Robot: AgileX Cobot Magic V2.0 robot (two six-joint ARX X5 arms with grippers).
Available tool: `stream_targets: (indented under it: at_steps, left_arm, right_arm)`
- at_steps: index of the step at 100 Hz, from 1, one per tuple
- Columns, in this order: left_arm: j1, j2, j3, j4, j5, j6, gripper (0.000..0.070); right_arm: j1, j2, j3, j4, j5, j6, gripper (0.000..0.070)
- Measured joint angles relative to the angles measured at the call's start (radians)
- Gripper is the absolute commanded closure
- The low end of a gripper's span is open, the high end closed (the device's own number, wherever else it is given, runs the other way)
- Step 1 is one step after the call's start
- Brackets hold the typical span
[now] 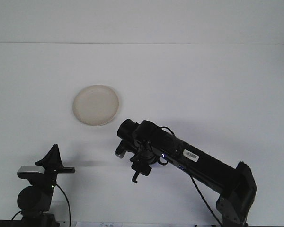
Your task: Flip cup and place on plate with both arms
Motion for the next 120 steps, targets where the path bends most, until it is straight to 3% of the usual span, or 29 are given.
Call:
stream_targets:
  at_steps: [32,57,65,83,101,120]
  left_arm:
    - [0.000,0.000,0.000,0.000,0.000,0.000,0.0686]
    - [0.000,0.000,0.000,0.000,0.000,0.000,0.0686]
    - [0.000,0.000,0.000,0.000,0.000,0.000,0.0686]
    - [0.000,0.000,0.000,0.000,0.000,0.000,0.0686]
    - [0.000,0.000,0.000,0.000,0.000,0.000,0.0686]
    - [0.000,0.000,0.000,0.000,0.000,0.000,0.0686]
  right_arm:
    - [0.000,-0.025,0.025,0.000,0.000,0.000,0.0411]
    - [-0.059,-0.250,0.043,0.000,0.000,-0.014,0.0411]
    - [-0.125,-0.327,0.043,0.000,0.016,-0.021,0.0411]
    - [-0.340,-0.465,0.043,0.008,0.129,-0.009,0.0411]
    - [-0.595,-0.587,0.010,0.130,0.128,0.005,0.0411]
    - [-0.791,-0.787,-0.214,0.314,0.109,0.037,0.0411]
